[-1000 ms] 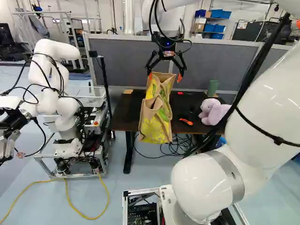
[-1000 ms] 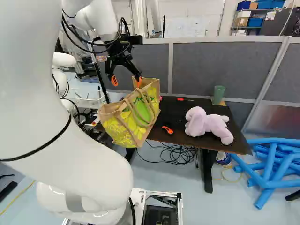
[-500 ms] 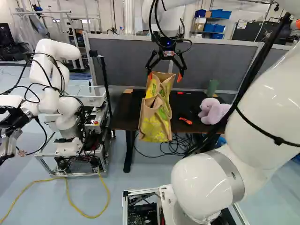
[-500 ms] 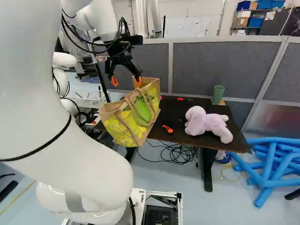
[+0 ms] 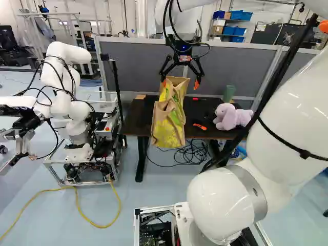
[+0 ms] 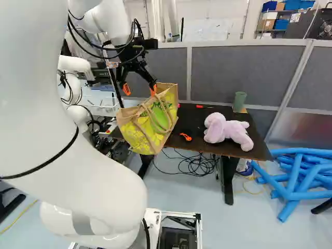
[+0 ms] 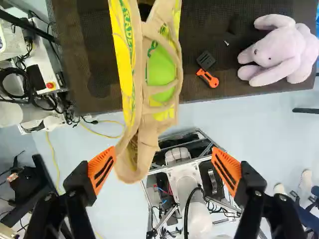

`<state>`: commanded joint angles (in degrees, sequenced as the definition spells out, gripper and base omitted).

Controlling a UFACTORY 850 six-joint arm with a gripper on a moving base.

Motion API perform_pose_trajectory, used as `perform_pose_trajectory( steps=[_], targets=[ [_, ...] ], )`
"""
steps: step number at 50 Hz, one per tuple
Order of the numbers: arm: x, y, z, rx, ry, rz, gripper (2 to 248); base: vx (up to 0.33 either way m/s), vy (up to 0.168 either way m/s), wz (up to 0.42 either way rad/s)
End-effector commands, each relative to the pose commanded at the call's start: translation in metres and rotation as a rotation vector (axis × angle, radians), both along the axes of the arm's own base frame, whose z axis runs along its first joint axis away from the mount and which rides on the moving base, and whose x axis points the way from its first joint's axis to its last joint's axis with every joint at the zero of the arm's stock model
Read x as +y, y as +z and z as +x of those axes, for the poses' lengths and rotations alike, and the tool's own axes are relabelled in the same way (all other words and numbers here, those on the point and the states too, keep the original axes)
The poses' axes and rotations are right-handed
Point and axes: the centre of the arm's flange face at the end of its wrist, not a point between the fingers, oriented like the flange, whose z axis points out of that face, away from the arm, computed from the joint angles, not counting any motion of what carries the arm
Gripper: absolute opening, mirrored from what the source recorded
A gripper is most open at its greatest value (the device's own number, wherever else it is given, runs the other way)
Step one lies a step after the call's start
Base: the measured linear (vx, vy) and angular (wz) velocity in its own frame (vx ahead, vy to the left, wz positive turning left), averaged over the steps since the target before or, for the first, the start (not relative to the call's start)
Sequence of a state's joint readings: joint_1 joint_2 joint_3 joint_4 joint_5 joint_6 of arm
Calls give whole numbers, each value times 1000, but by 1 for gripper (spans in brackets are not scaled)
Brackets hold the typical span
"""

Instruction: Pick up the bag on the ground and place it on the table

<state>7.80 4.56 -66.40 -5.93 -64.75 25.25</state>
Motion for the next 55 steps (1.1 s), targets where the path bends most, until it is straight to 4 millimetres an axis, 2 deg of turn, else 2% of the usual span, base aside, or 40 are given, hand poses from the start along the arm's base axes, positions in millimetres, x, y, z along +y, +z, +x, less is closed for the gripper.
perform_pose_trajectory(
  steps=[55],
  targets=[
    [0, 0, 0, 0, 0, 0, 247, -154, -2, 13]
  ],
)
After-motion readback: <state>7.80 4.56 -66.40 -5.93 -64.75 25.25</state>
